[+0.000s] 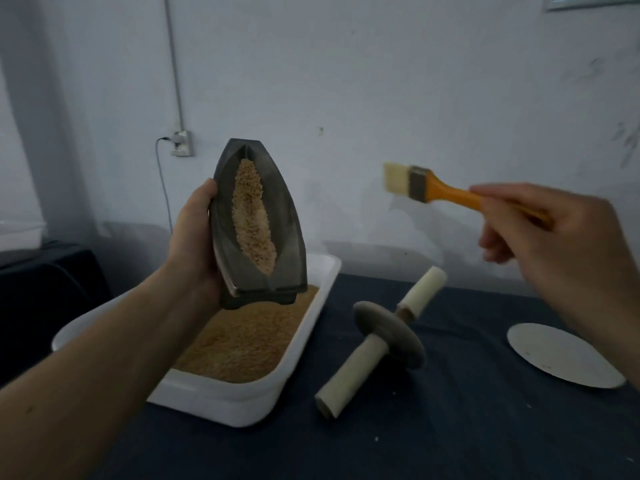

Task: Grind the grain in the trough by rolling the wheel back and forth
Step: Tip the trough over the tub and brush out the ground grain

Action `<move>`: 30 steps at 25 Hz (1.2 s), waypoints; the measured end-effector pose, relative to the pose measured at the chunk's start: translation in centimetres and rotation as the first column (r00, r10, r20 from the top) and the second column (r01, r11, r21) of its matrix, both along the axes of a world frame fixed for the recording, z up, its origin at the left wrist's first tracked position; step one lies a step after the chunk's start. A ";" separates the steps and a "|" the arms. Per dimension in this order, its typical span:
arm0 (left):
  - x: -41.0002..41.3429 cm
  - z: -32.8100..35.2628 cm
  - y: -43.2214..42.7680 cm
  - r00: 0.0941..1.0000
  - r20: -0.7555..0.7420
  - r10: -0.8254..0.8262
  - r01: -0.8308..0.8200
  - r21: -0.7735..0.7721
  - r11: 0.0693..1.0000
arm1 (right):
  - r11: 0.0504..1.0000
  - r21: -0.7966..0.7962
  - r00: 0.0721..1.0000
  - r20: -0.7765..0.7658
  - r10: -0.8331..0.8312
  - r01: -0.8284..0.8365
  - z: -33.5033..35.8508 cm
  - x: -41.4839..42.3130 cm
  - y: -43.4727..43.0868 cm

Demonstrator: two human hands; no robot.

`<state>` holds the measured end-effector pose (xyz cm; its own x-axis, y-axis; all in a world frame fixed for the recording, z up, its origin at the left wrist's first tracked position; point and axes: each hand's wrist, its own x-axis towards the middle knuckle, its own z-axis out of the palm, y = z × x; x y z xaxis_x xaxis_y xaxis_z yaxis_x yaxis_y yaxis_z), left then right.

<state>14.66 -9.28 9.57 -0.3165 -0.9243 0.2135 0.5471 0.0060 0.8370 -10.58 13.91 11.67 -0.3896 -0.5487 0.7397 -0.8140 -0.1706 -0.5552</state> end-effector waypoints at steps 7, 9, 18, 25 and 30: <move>3.6 -2.8 -3.6 0.999 0.042 0.009 -0.010 0.022 1.000 | 0.954 0.023 0.897 -0.334 0.290 -0.300 4.2 11.2 -13.1; 4.0 -3.6 -4.4 0.998 0.052 0.028 -0.028 0.000 1.000 | 0.961 0.074 0.869 -0.413 0.273 -0.267 3.8 13.1 -16.2; 4.4 -6.0 -5.9 0.999 0.013 -0.042 0.042 0.024 0.999 | 0.980 0.194 0.753 -0.638 0.159 -0.043 1.9 17.0 -23.4; 4.4 -6.0 -7.0 0.994 -0.055 -0.097 0.099 0.047 0.994 | 0.912 0.393 0.710 -0.608 0.356 -0.120 0.0 15.8 -20.7; 4.9 -6.2 -7.5 0.998 0.007 -0.060 0.060 0.060 0.996 | 0.831 0.527 0.682 -0.541 0.492 -0.180 0.3 15.3 -16.9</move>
